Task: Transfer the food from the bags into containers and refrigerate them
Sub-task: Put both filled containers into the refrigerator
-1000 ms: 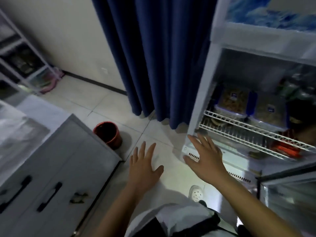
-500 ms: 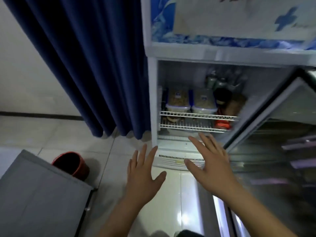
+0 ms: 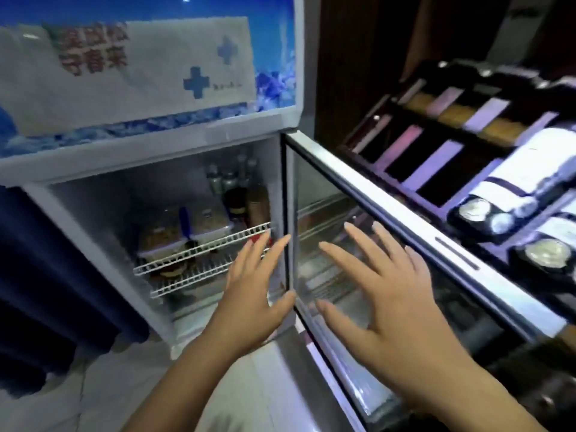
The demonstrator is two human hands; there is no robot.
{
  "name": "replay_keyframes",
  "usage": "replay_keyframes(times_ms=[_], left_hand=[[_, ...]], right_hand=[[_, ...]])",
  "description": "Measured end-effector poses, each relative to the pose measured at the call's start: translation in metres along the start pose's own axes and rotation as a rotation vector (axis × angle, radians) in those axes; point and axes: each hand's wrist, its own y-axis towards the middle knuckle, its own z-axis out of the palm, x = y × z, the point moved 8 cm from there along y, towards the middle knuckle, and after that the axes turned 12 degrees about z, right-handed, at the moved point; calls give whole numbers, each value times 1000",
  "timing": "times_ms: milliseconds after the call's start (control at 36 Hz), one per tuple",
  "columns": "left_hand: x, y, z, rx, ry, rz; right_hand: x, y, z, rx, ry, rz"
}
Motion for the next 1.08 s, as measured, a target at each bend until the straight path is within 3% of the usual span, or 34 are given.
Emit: replay_keyframes(times_ms=[194,361,528,667,889,1000,1083], left_hand=[[-113,88,43,183,177,438],[-157,91,98,317,255,664],[-155,80,97,282,221,630],[-137,48,67,315,29,595],[-60,-22,-14,191,-310,452],[-14,-57,-53,161,-322,309],[16,-77,-86,160,-264,239]], right_hand=[[-86,-34,-67,-83,-245,332],[-140,-65,-74,-68,-202,554],[-138,-73,-71,-180,-23,518],[-109,-82,-58,-140,105,473],[-2,-103,18,-76,424,261],[68,-102,68,-51,495,154],[120,-89,101,60,580,34]])
